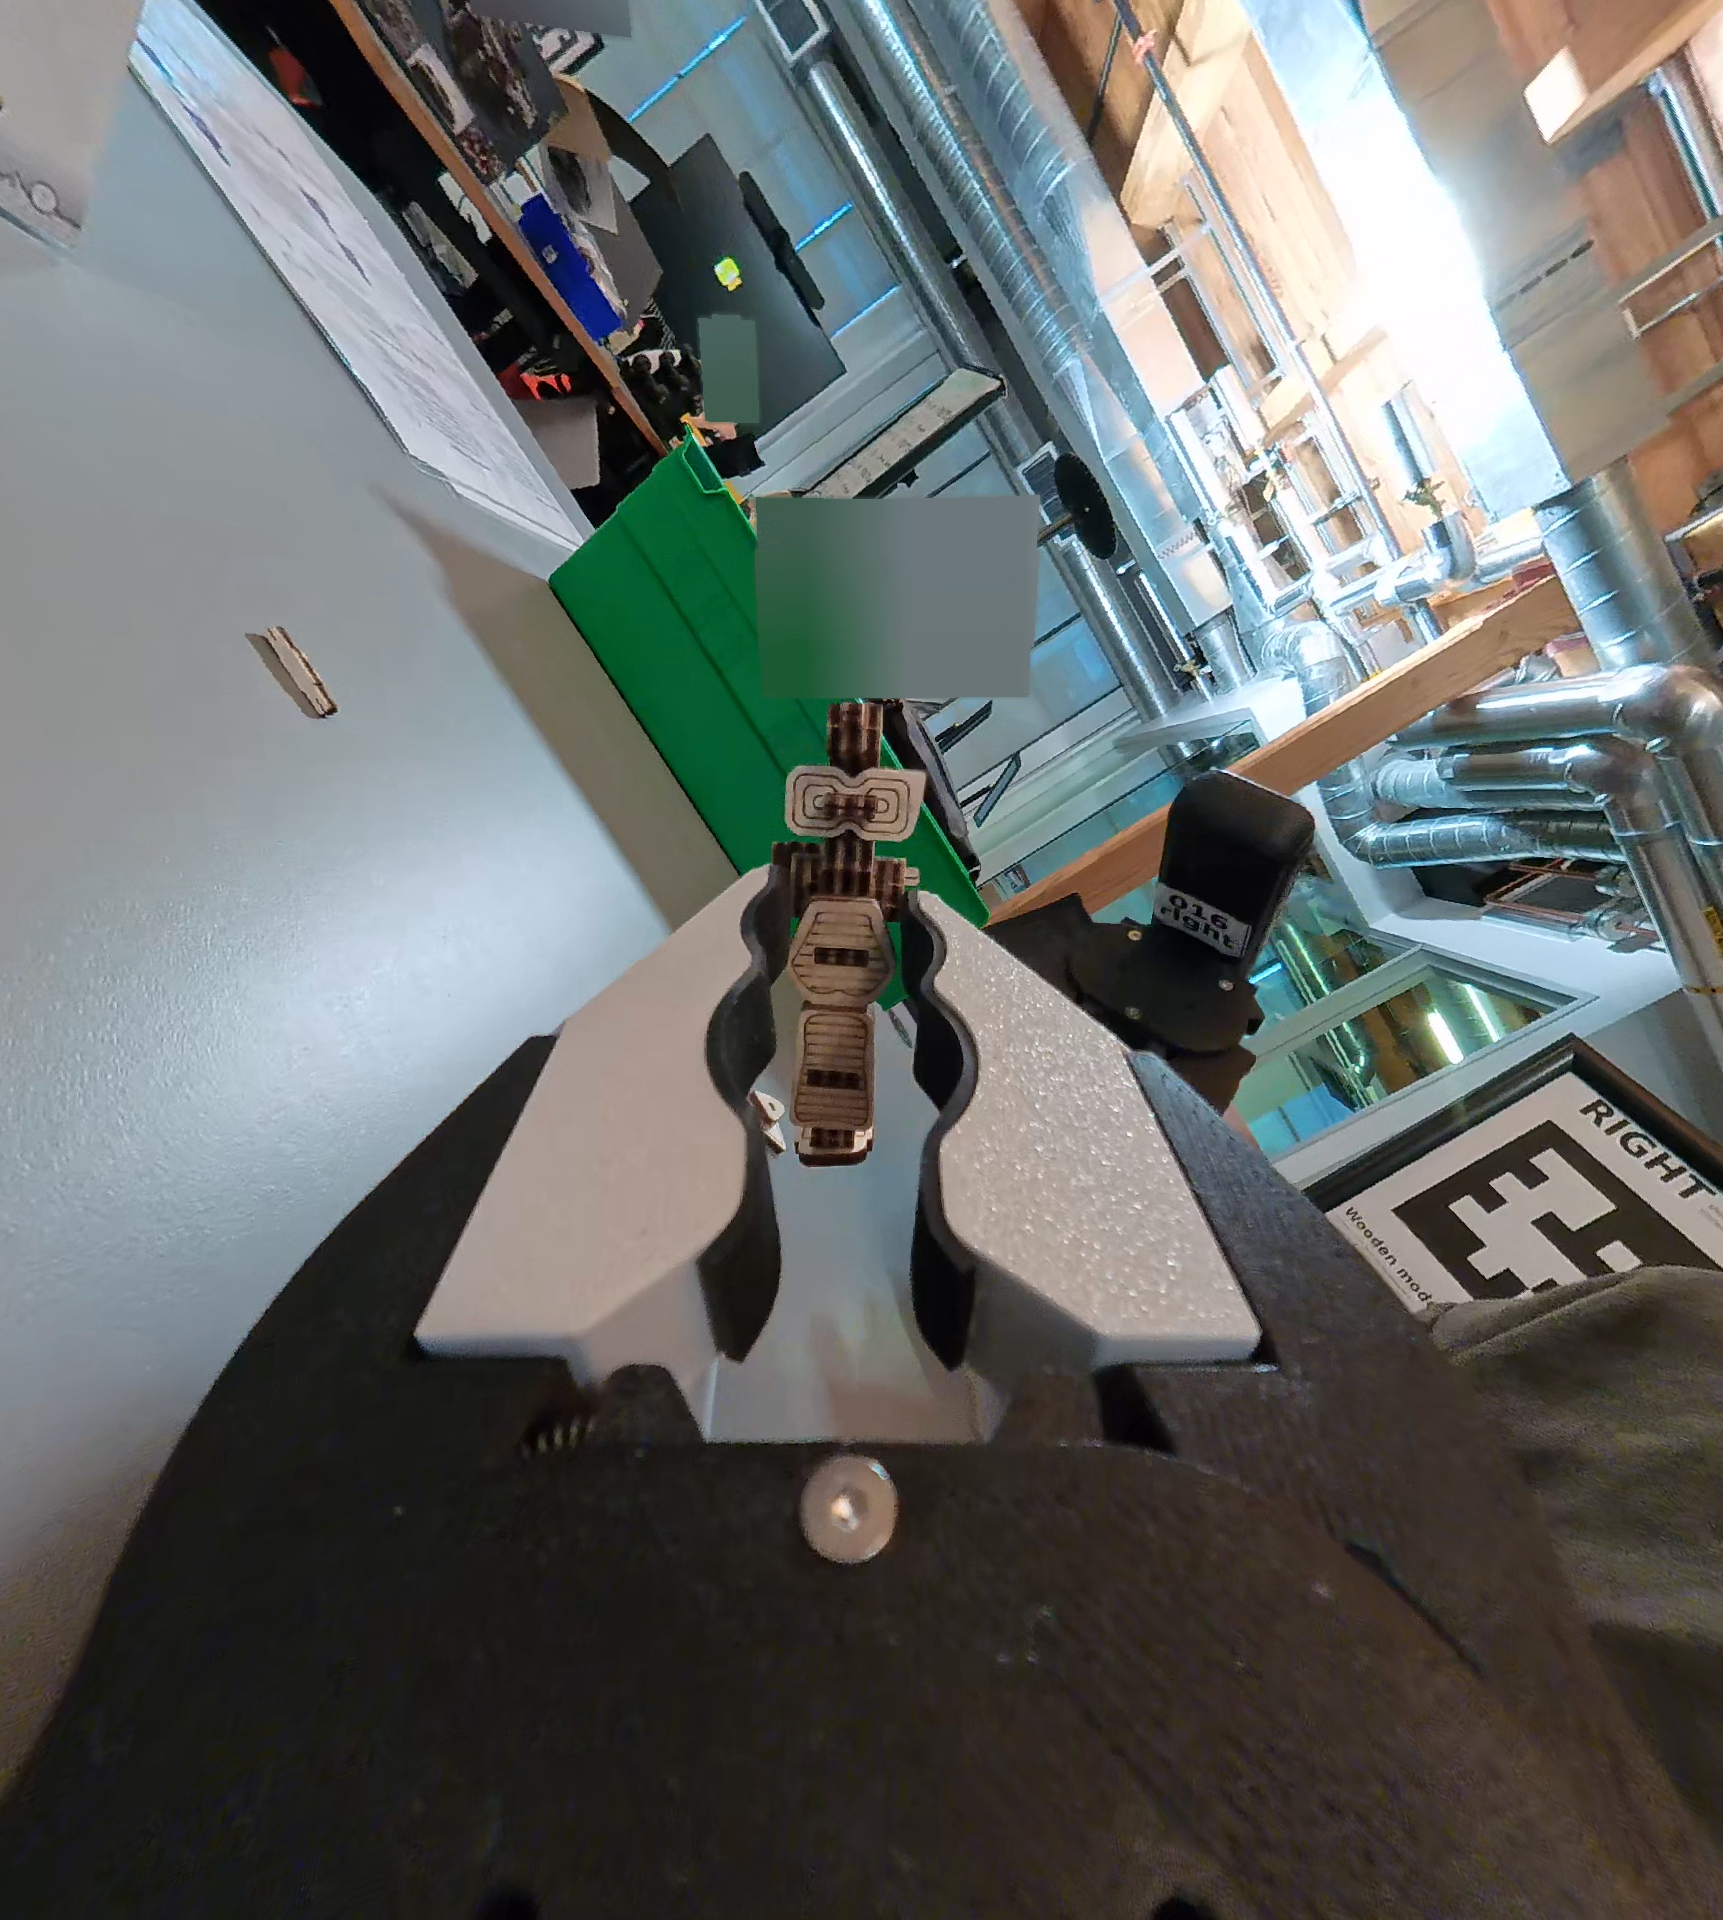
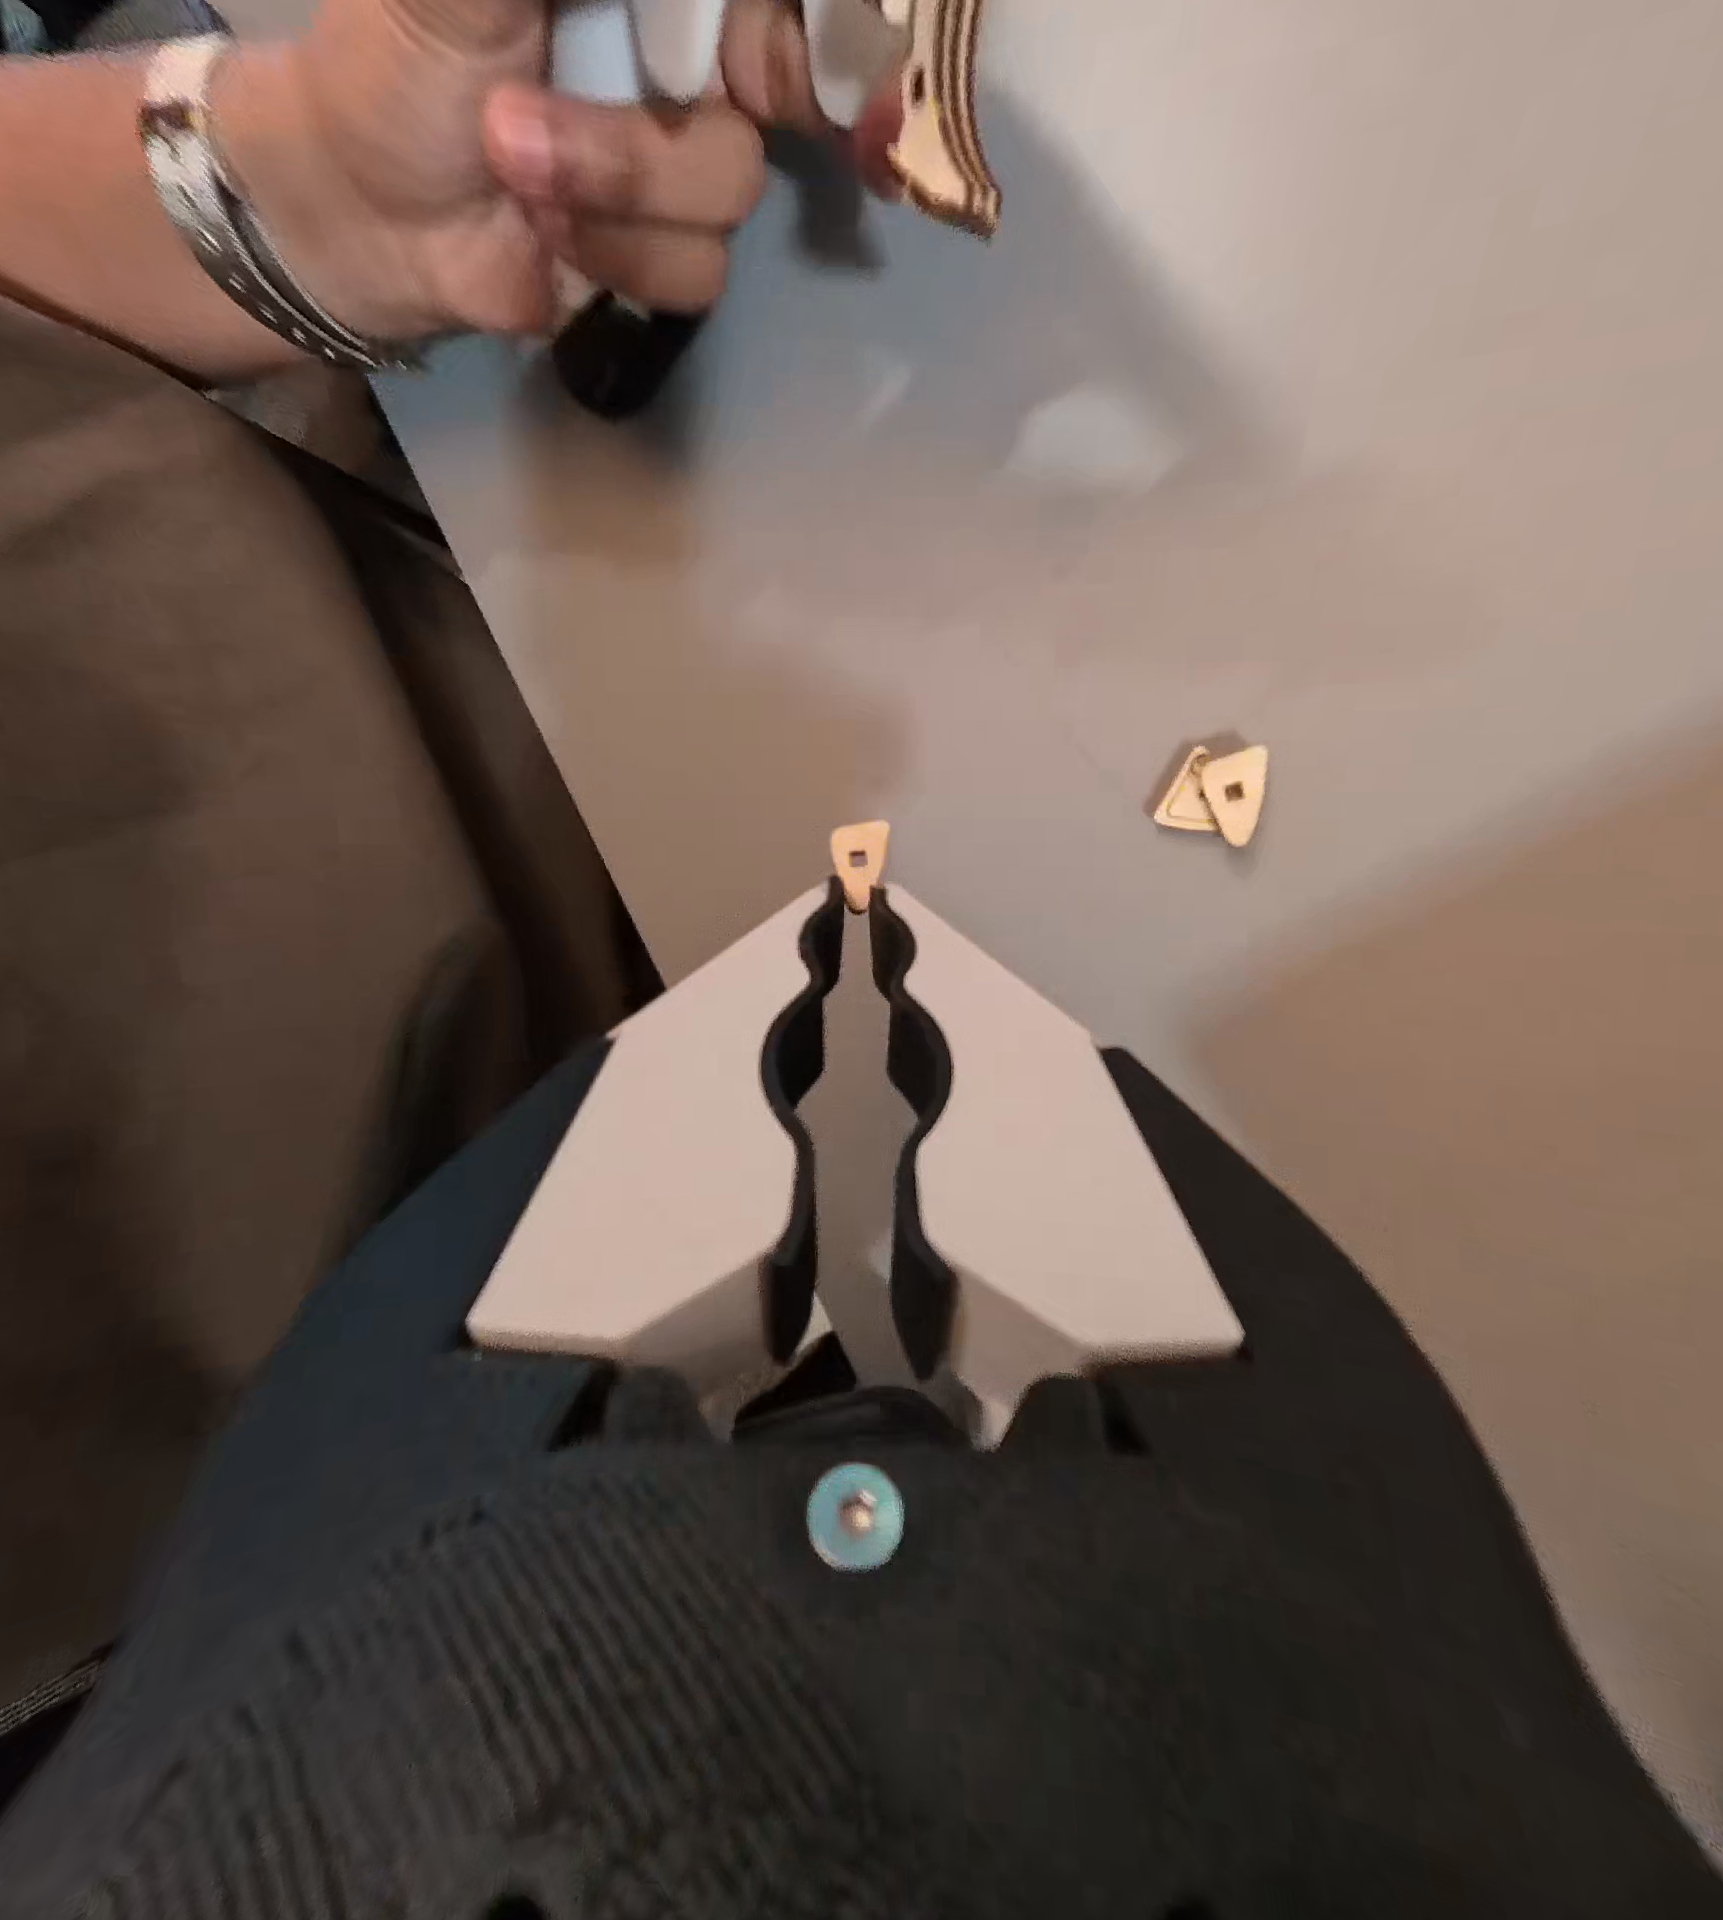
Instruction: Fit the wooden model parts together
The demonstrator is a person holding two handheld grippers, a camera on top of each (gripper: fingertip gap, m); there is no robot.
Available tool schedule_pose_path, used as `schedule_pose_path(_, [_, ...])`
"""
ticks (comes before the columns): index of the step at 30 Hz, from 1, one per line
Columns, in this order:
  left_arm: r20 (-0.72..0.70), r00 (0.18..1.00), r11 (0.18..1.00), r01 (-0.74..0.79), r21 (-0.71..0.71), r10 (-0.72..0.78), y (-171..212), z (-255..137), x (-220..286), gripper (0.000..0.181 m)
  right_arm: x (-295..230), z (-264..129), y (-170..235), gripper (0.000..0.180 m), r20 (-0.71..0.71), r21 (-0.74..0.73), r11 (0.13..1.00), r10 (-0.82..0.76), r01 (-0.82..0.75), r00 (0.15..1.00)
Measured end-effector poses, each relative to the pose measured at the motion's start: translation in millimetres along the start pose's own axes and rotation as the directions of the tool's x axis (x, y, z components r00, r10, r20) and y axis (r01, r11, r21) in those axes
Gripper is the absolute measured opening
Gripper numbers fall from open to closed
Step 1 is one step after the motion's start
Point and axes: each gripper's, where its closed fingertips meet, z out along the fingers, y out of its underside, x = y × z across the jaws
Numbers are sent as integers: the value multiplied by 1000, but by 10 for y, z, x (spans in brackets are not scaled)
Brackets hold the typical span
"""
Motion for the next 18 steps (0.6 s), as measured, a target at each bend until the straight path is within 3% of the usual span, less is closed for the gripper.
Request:
schedule_pose_path(7, [6,1000,1000,-17,-13,17,23,12,4,17,92,148,146,4,-23,-70,997,36,-37,999])
schedule_pose_path(14, [3,1000,1000,-21,-21,22,36,15,10,17,307,93,92,5,-100,-7,998,57,-58,993])
schedule_pose_path(18, [2,1000,1000,-20,-22,20,37,14,11,17,354,87,59,17,-103,22,999,51,-49,993])
